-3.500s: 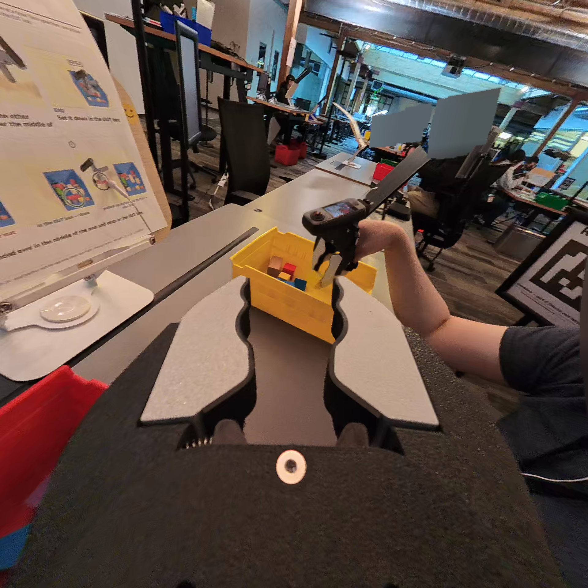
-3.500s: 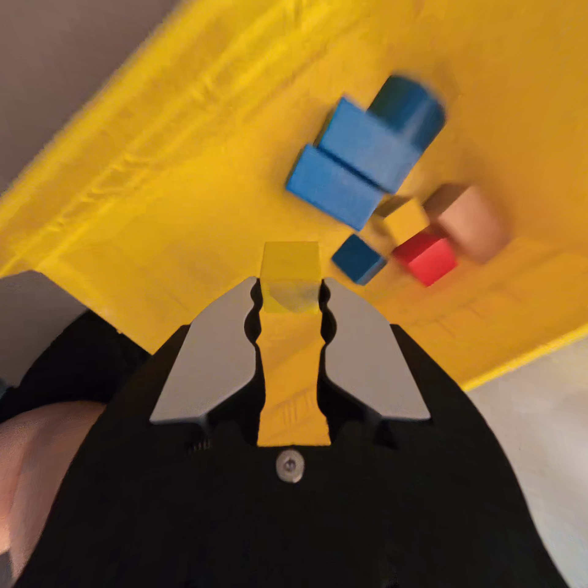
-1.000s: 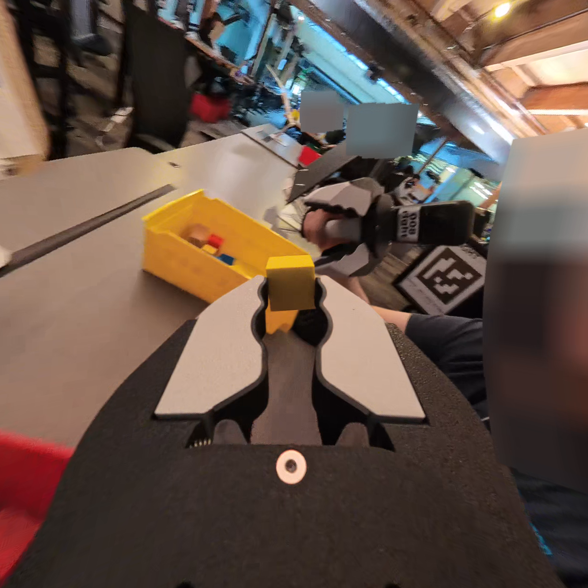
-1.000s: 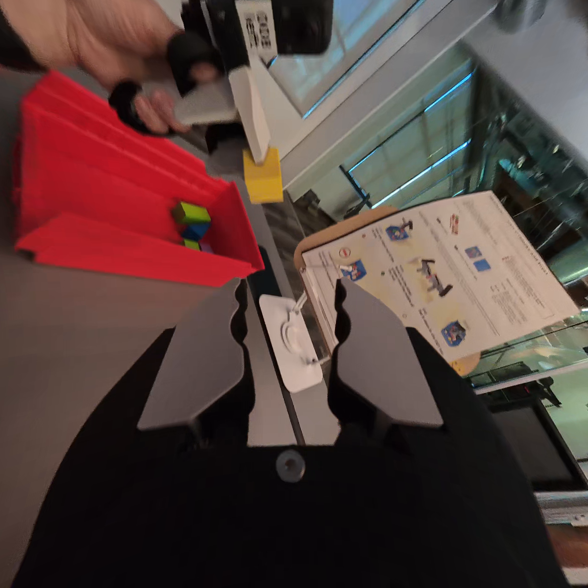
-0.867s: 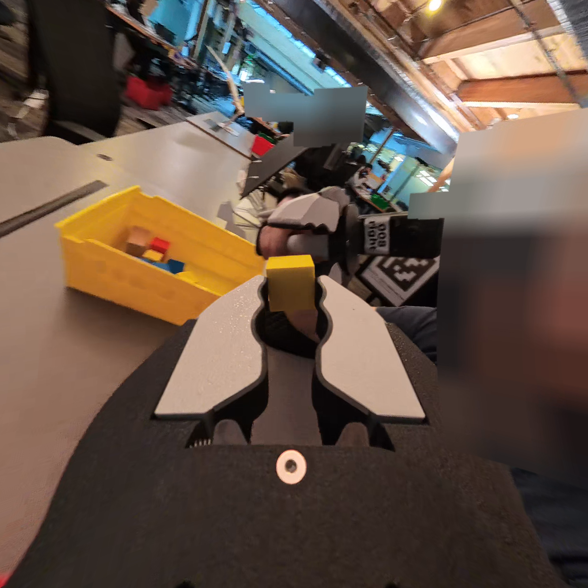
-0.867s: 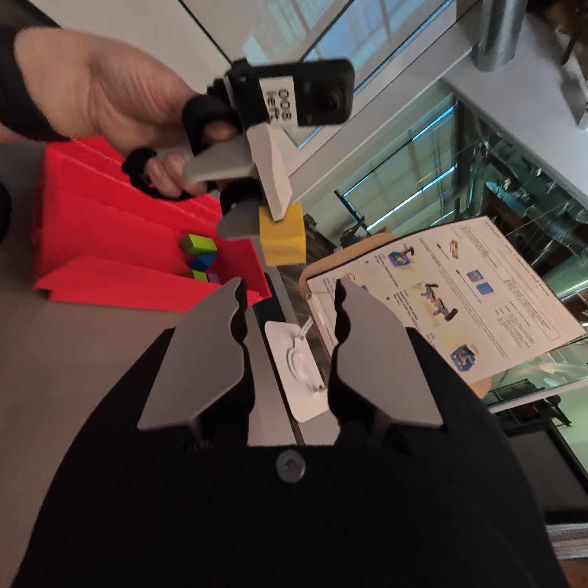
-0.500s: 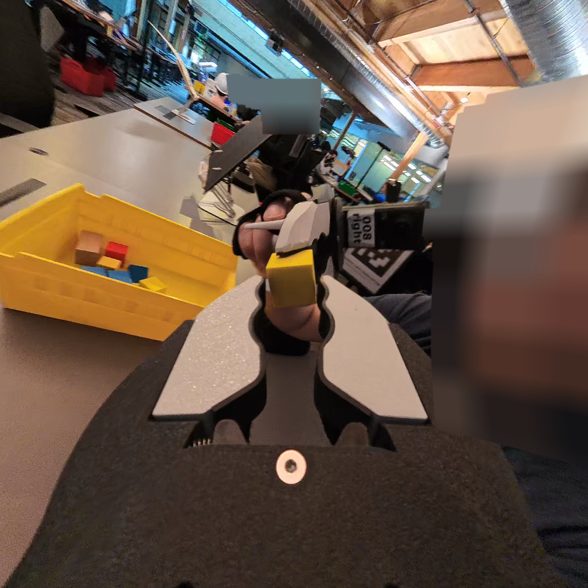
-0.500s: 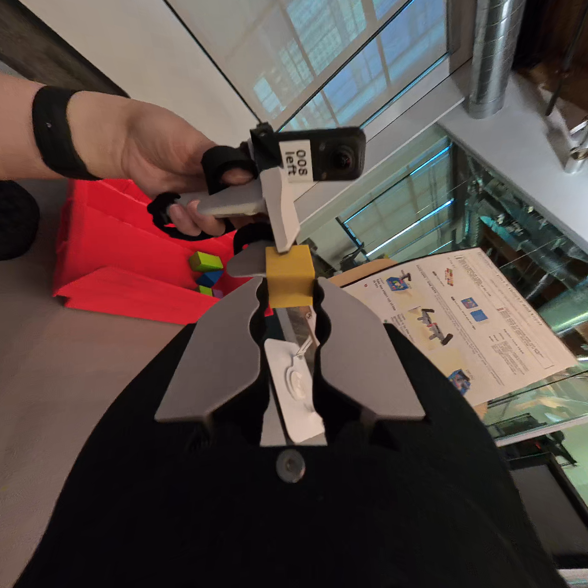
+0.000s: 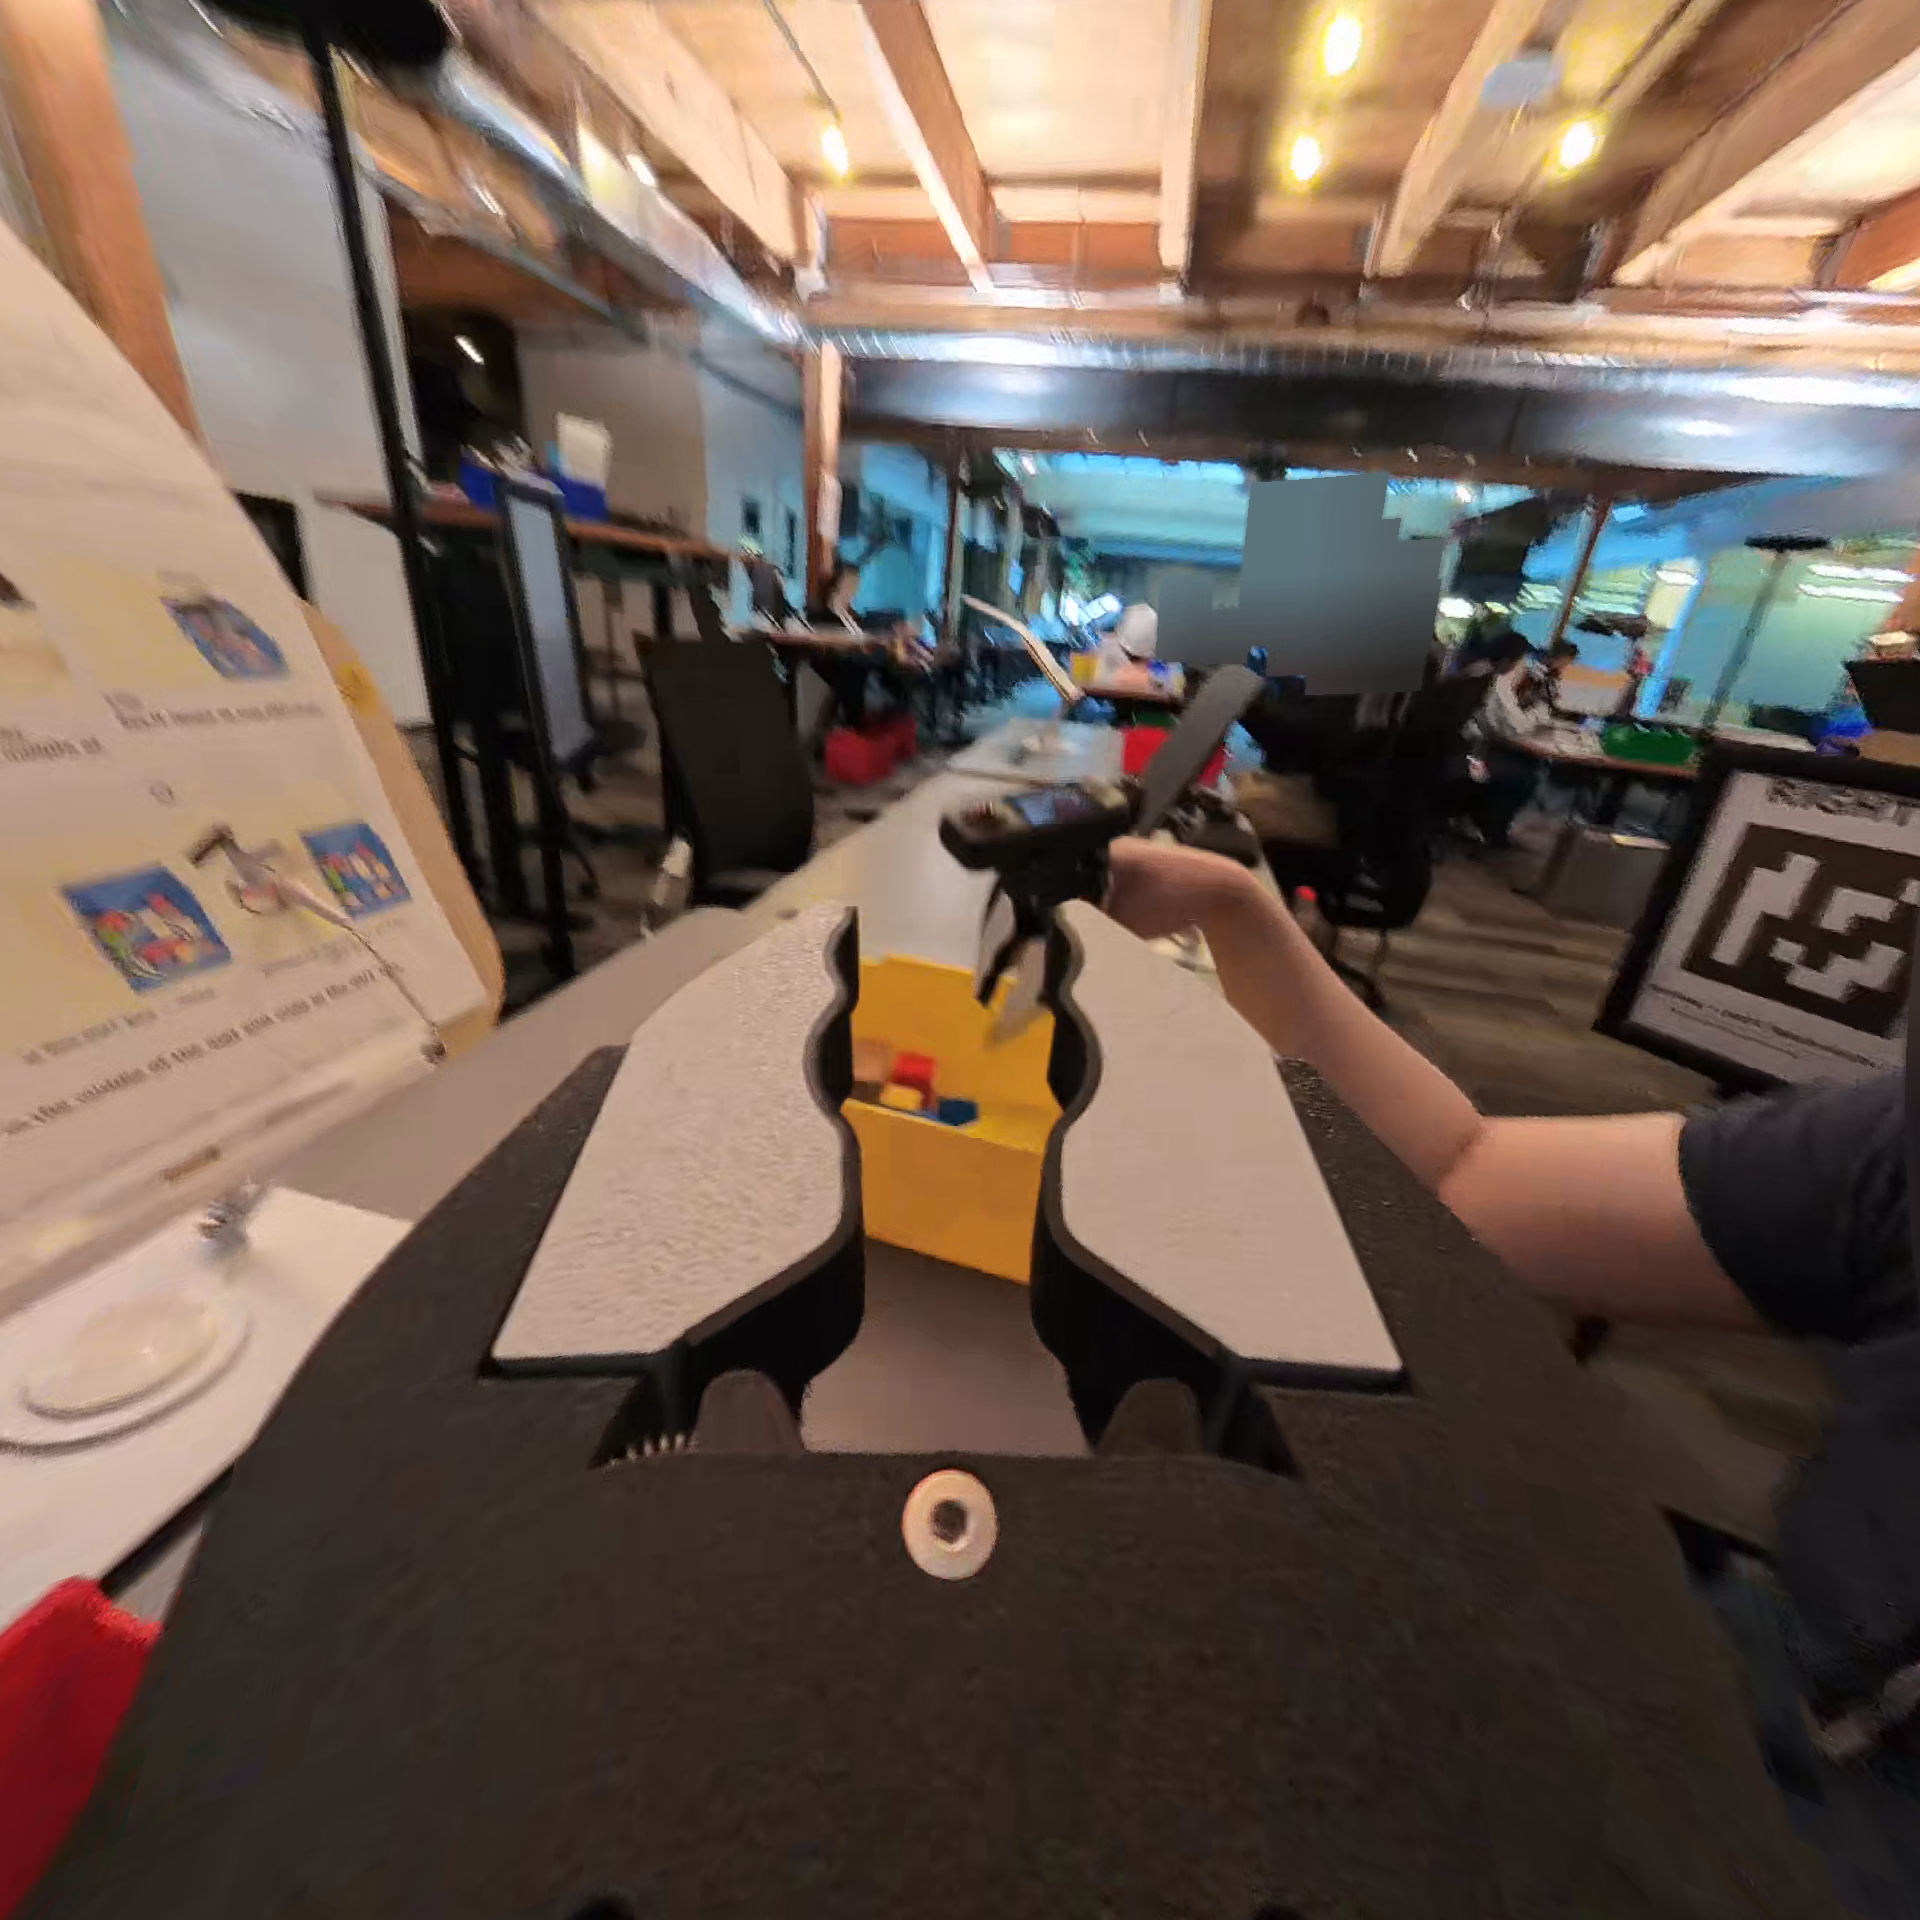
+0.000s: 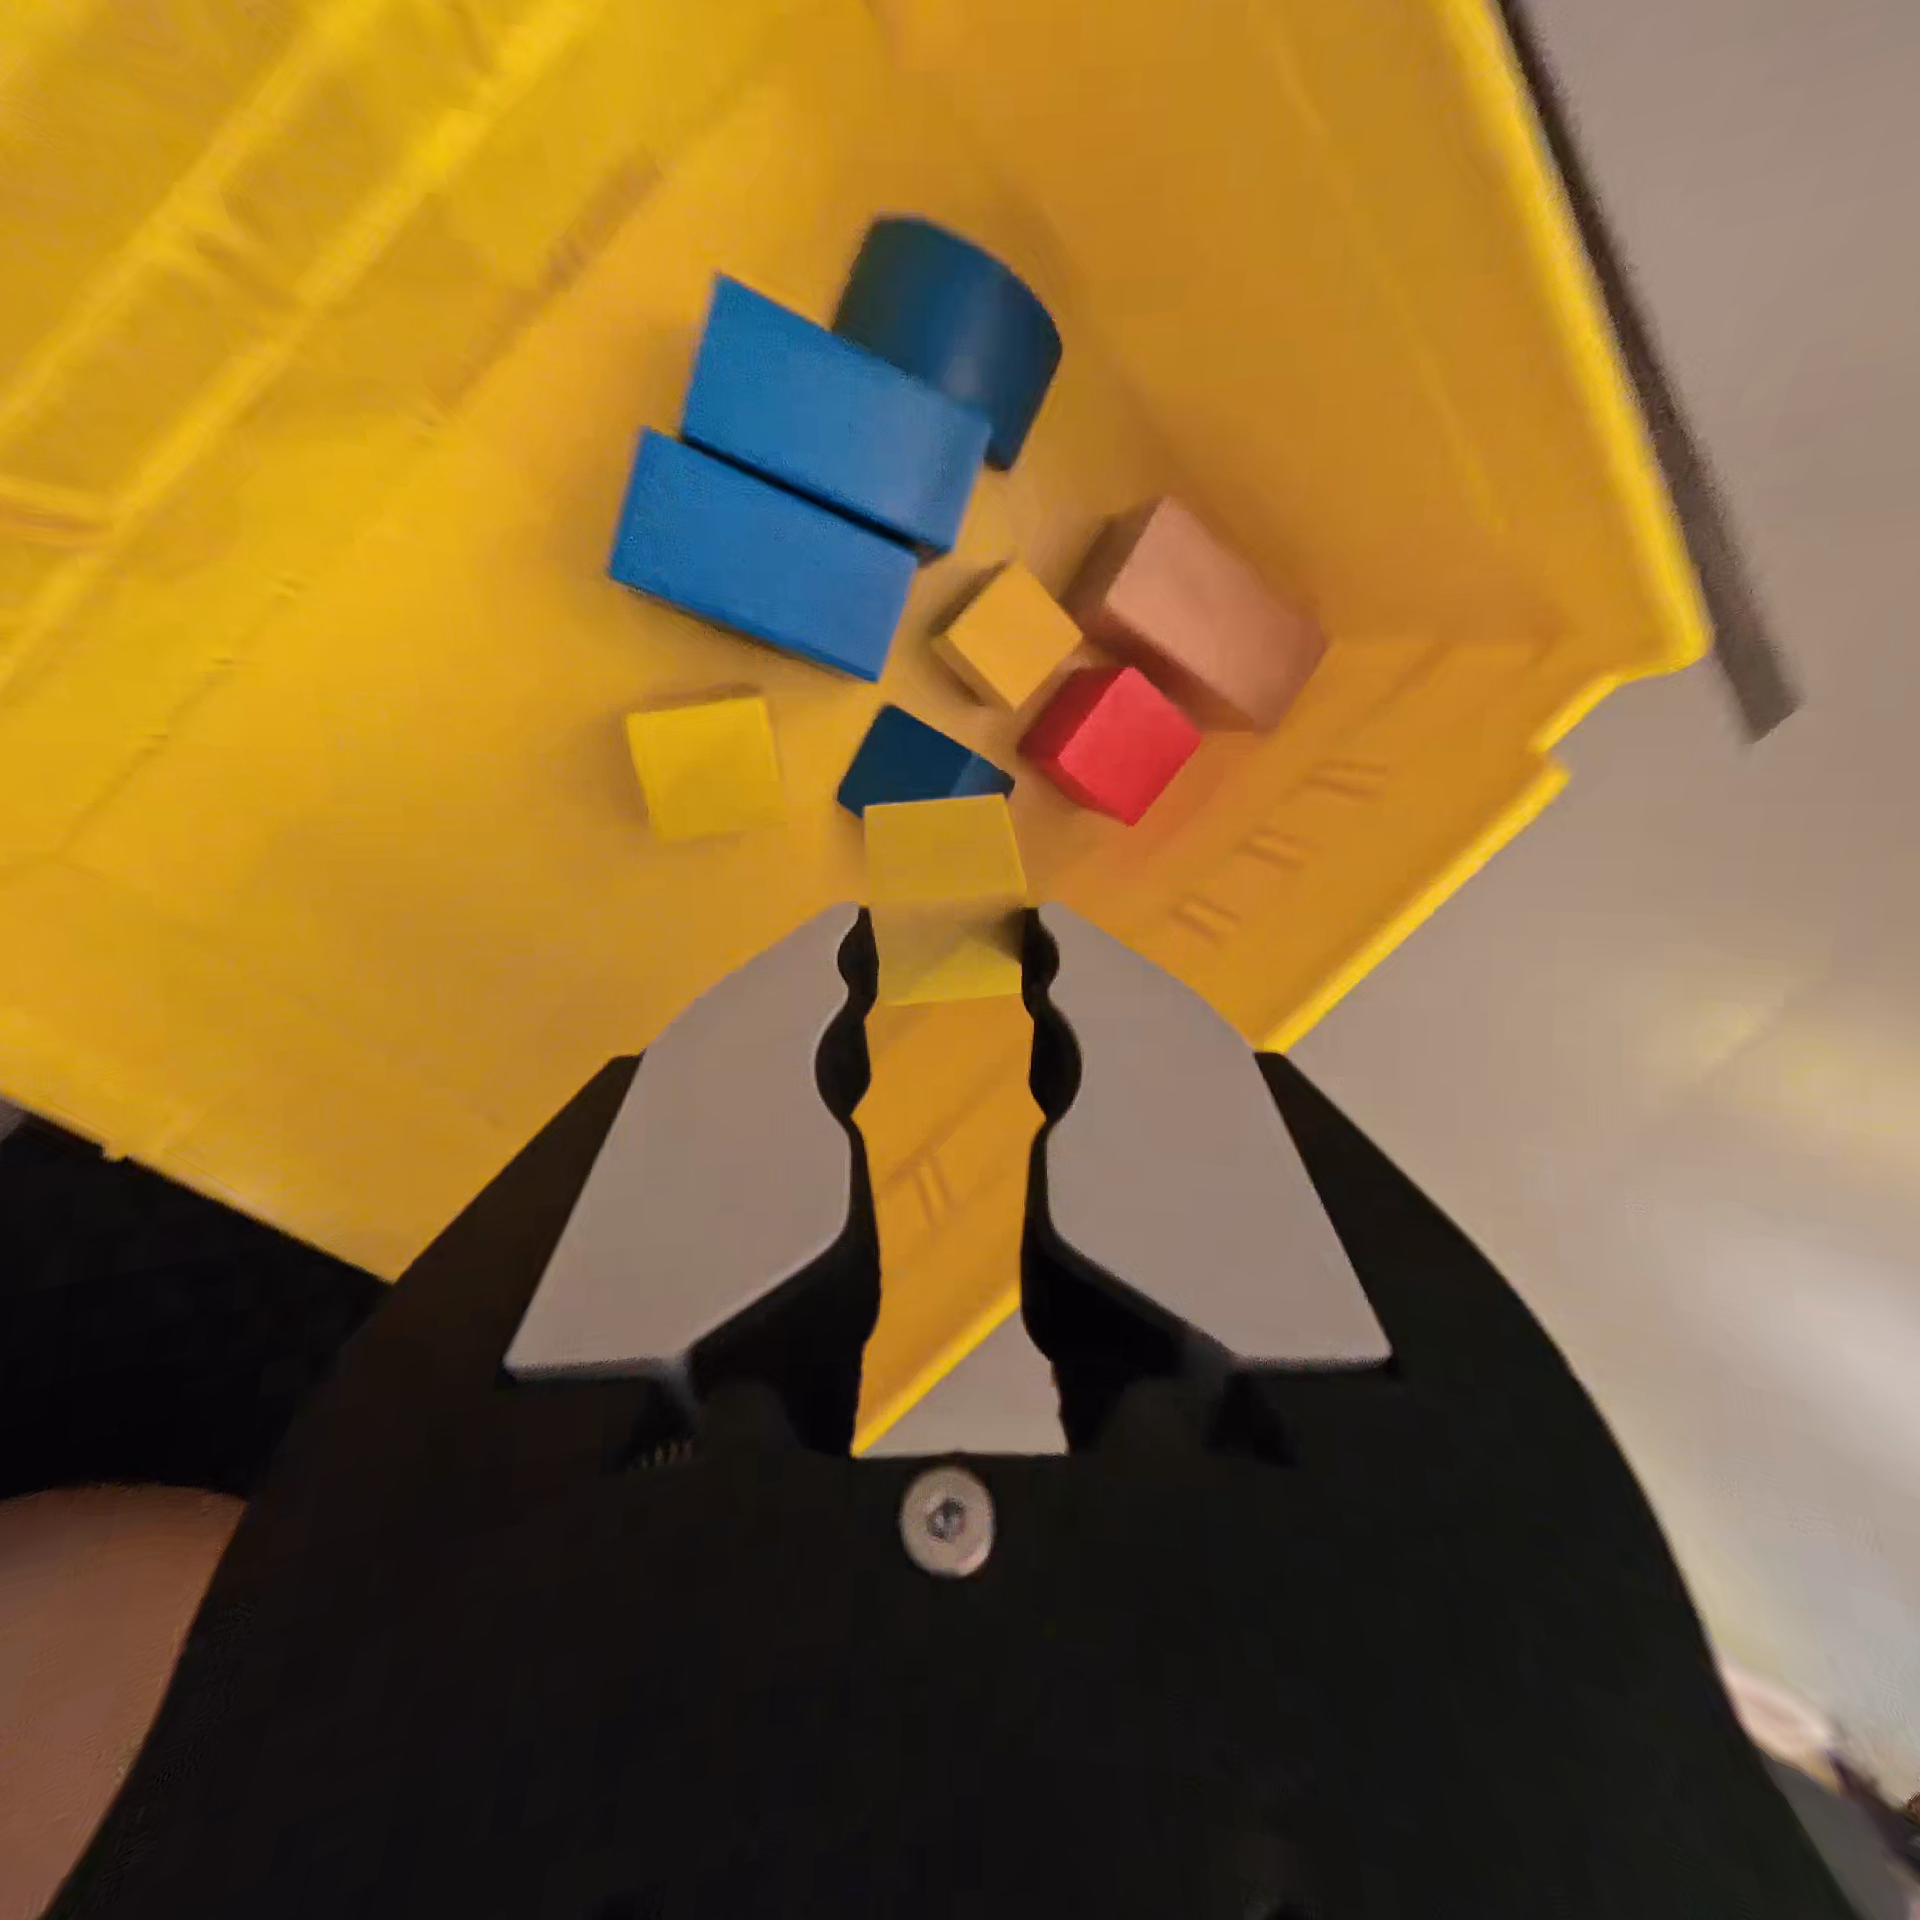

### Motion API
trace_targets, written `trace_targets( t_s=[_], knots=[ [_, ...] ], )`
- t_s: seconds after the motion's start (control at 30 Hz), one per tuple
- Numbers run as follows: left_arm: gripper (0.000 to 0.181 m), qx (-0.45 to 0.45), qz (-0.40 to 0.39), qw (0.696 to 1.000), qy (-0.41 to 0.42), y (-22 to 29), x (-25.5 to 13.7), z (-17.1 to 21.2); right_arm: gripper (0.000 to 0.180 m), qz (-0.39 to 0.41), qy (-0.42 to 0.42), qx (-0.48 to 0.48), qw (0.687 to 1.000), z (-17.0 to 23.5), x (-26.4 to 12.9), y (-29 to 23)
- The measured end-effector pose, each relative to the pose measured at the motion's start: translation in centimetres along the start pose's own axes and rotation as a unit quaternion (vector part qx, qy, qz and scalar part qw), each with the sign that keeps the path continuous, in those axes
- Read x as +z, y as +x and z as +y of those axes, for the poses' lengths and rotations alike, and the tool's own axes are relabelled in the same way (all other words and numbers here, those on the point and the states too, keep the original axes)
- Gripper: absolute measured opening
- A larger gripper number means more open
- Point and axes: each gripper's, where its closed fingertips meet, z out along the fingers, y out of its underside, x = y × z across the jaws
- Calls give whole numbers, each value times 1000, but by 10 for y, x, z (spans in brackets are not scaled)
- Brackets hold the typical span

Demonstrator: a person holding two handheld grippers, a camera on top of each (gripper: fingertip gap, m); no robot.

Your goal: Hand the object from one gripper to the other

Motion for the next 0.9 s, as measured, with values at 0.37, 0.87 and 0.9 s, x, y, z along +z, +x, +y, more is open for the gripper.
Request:
trace_targets(
  t_s=[0.37, 0.87, 0.9],
  knots=[
    [23, 31, -87, 995, -36, -23, 0, 13, 28, 20, -156, 75, 985, 24, 51, 12],
    [23, 38, -78, 993, -81, -18, 14, 31, 28, 8, -164, 121, 979, 21, 67, 11],
    [23, 39, -77, 993, -86, -17, 14, 32, 28, 6, -164, 122, 979, 21, 69, 12]
  ],
)
